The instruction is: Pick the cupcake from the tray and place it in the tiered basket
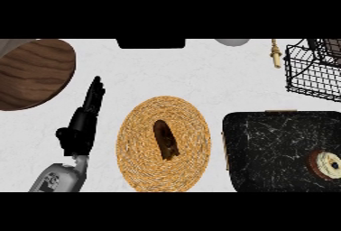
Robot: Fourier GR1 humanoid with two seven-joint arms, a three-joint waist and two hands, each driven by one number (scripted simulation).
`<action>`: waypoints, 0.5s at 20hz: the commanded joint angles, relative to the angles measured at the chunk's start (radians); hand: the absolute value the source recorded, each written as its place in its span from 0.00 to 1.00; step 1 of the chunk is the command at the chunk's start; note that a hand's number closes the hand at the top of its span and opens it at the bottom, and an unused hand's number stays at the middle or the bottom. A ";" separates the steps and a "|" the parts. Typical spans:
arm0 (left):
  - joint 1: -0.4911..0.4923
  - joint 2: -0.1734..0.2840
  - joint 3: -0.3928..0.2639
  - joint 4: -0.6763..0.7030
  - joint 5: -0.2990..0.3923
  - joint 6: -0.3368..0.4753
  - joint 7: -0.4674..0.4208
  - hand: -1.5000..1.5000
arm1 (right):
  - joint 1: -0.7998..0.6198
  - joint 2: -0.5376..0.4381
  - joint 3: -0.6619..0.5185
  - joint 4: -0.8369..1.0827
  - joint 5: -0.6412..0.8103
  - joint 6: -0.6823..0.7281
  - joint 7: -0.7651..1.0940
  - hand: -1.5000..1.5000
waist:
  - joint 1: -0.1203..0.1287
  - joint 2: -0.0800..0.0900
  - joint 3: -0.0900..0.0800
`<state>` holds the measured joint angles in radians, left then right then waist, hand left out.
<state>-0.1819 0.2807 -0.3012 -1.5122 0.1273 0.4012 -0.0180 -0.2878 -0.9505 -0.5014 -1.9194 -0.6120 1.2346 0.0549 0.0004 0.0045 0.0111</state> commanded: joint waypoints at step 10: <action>0.019 -0.011 -0.015 -0.013 -0.007 -0.008 0.006 0.50 | 0.066 0.029 -0.042 -0.137 0.194 0.253 -0.092 0.00 | 0.017 0.003 0.003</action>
<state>-0.1799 0.2710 -0.3107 -1.5182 0.1172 0.4010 -0.0107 -0.2176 -0.9336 -0.5144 -2.0433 -0.4753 1.2475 0.0539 0.0131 0.0091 0.0127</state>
